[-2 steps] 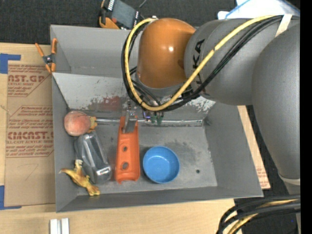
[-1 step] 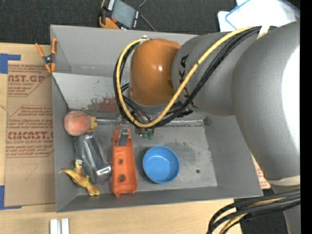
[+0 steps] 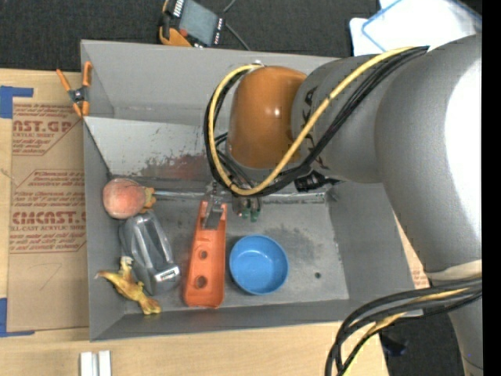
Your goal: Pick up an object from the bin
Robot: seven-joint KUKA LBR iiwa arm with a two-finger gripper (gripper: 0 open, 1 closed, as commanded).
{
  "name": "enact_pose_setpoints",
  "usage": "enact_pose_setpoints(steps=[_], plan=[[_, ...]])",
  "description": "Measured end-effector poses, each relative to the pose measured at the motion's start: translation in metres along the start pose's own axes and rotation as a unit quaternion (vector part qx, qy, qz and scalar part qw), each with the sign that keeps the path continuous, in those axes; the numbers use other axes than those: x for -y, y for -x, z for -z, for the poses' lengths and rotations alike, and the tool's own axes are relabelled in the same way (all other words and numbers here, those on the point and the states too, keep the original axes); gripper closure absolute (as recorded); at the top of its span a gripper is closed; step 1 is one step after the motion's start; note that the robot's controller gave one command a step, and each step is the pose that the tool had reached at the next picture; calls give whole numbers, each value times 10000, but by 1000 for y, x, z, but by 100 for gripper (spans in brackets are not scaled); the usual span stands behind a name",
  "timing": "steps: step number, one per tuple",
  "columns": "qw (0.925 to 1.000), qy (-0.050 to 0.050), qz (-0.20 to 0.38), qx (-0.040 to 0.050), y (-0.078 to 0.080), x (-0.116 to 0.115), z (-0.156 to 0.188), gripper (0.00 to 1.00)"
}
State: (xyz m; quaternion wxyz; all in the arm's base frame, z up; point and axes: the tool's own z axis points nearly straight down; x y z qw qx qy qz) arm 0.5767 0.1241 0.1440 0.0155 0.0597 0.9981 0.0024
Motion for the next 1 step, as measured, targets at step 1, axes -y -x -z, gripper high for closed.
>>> enact_pose_setpoints(steps=[1], plan=[[10000, -4, 66, -19, 3, -17, 91, 100]])
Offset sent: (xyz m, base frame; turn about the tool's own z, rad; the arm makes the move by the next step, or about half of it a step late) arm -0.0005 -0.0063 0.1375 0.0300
